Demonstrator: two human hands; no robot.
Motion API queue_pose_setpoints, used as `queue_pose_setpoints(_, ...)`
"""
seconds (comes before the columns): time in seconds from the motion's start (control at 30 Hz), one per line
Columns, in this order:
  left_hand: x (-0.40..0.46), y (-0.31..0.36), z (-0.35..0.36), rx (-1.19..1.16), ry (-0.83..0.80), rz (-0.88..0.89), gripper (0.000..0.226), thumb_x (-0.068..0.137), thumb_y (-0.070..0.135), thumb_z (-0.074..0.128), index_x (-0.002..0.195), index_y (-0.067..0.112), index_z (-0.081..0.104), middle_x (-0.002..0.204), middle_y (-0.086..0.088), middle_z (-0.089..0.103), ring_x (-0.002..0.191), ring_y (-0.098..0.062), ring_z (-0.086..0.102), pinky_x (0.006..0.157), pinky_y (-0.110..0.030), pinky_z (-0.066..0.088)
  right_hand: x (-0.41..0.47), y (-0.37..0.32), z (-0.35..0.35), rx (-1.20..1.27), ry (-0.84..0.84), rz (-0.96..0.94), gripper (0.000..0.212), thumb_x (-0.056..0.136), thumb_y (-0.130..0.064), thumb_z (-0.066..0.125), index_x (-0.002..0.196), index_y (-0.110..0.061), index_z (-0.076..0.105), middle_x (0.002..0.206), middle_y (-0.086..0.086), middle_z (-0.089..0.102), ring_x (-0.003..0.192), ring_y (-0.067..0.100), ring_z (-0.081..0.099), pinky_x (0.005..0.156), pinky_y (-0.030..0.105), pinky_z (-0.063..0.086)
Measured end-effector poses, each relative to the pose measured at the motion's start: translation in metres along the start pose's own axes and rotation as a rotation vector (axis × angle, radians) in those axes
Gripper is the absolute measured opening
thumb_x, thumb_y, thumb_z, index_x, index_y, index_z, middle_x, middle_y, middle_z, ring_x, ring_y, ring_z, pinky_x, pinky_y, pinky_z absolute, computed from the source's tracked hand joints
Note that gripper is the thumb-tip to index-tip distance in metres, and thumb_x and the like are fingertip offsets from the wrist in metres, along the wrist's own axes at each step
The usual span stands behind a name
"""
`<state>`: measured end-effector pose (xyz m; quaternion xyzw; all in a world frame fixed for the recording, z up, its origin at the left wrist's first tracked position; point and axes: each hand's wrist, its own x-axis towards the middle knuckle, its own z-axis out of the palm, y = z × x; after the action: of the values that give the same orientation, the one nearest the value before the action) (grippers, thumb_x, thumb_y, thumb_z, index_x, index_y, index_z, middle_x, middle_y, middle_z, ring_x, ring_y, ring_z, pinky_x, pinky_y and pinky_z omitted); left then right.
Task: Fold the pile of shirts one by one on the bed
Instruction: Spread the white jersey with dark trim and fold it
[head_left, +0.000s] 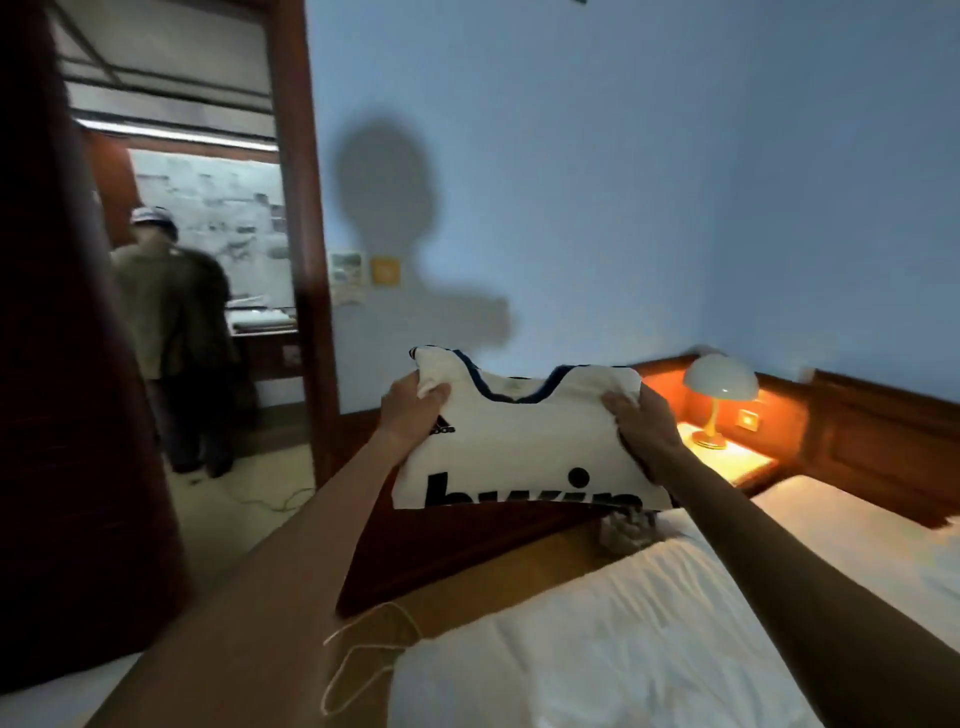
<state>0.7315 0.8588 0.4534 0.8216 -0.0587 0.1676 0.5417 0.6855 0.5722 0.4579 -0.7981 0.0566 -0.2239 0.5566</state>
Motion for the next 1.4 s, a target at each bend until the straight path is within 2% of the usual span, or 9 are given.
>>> queue_pose_setpoints(0.2, -0.017, -0.087, -0.222, 0.073, 0.310, -0.140, 0.030, 0.096, 0.030, 0.059, 0.121, 0.014, 0.065, 0.108, -0.007, 0.069, 0.097, -0.026, 0.065, 0.082, -0.033, 0.050, -0.023, -0.071, 0.235, 0.065, -0.332, -0.077, 0.035, 0.096, -0.040, 0.054, 0.116, -0.012, 0.057, 0.110, 0.014, 0.064, 0.094, 0.030, 0.063, 0.081, 0.046, 0.056)
queue_pose_setpoints(0.43, -0.119, -0.156, -0.471, 0.246, 0.612, -0.283, 0.020, 0.096, 0.027, 0.060, 0.108, 0.015, 0.069, 0.104, -0.006, 0.071, 0.098, -0.027, 0.066, 0.089, -0.040, 0.053, -0.143, -0.171, 0.489, 0.187, -0.682, -0.157, 0.041, 0.095, -0.038, 0.057, 0.129, -0.015, 0.054, 0.115, 0.010, 0.064, 0.101, 0.029, 0.064, 0.089, 0.053, 0.055)
queue_pose_setpoints(0.63, -0.237, -0.189, -0.625, 0.413, 0.958, -0.396, 0.012, 0.095, 0.020, 0.061, 0.103, 0.012, 0.063, 0.088, 0.000, 0.062, 0.086, -0.021, 0.058, 0.065, -0.022, 0.044, -0.279, -0.251, 0.662, 0.277, -1.026, -0.287, 0.034, 0.096, -0.033, 0.056, 0.128, -0.020, 0.059, 0.120, 0.003, 0.064, 0.107, 0.025, 0.061, 0.095, 0.051, 0.051)
queue_pose_setpoints(0.77, -0.307, -0.212, -0.699, 0.378, 1.150, -0.512, 0.006, 0.095, 0.017, 0.061, 0.092, 0.013, 0.063, 0.086, -0.006, 0.064, 0.074, -0.017, 0.058, 0.050, -0.013, 0.040, -0.373, -0.296, 0.754, 0.355, -1.236, -0.296, 0.024, 0.096, -0.024, 0.058, 0.118, -0.020, 0.065, 0.112, 0.005, 0.069, 0.099, 0.025, 0.065, 0.090, 0.048, 0.055)
queue_pose_setpoints(0.9, -0.358, -0.242, -0.764, 0.409, 1.335, -0.599, 0.020, 0.095, 0.031, 0.061, 0.105, 0.015, 0.067, 0.098, -0.004, 0.070, 0.093, -0.024, 0.064, 0.071, -0.028, 0.046, -0.454, -0.332, 0.842, 0.398, -1.400, -0.334, 0.023, 0.096, -0.025, 0.058, 0.115, -0.013, 0.061, 0.115, 0.006, 0.067, 0.100, 0.025, 0.063, 0.077, 0.034, 0.052)
queue_pose_setpoints(1.03, -0.384, -0.273, -0.815, 0.403, 1.510, -0.649, 0.020, 0.096, 0.036, 0.057, 0.110, 0.024, 0.066, 0.102, -0.001, 0.069, 0.093, -0.022, 0.064, 0.079, -0.031, 0.049, -0.514, -0.361, 0.925, 0.413, -1.560, -0.415, 0.045, 0.093, -0.038, 0.060, 0.132, -0.017, 0.054, 0.133, 0.004, 0.059, 0.118, 0.027, 0.057, 0.088, 0.033, 0.046)
queue_pose_setpoints(1.13, -0.402, -0.300, -0.840, 0.410, 1.635, -0.673, 0.014, 0.095, 0.033, 0.060, 0.098, 0.021, 0.065, 0.101, -0.003, 0.070, 0.094, -0.025, 0.065, 0.084, -0.037, 0.052, -0.554, -0.375, 0.974, 0.428, -1.673, -0.466, 0.027, 0.098, -0.027, 0.055, 0.123, -0.018, 0.057, 0.124, 0.003, 0.064, 0.111, 0.025, 0.061, 0.074, 0.028, 0.044)
queue_pose_setpoints(1.3, -0.431, -0.355, -0.876, 0.410, 1.765, -0.774, 0.016, 0.097, 0.026, 0.062, 0.086, 0.015, 0.060, 0.076, 0.000, 0.059, 0.072, -0.017, 0.055, 0.061, -0.024, 0.043, -0.622, -0.367, 1.047, 0.397, -1.817, -0.515, 0.023, 0.100, -0.025, 0.054, 0.115, -0.010, 0.063, 0.101, 0.004, 0.069, 0.088, 0.015, 0.064, 0.068, 0.018, 0.046)
queue_pose_setpoints(1.4, -0.446, -0.397, -0.896, 0.380, 1.782, -0.810, 0.011, 0.100, 0.024, 0.059, 0.097, 0.013, 0.060, 0.082, -0.001, 0.059, 0.078, -0.015, 0.053, 0.054, -0.018, 0.037, -0.660, -0.348, 1.086, 0.368, -1.899, -0.480, 0.027, 0.099, -0.027, 0.056, 0.110, -0.003, 0.063, 0.100, 0.019, 0.067, 0.090, 0.027, 0.064, 0.074, 0.022, 0.050)
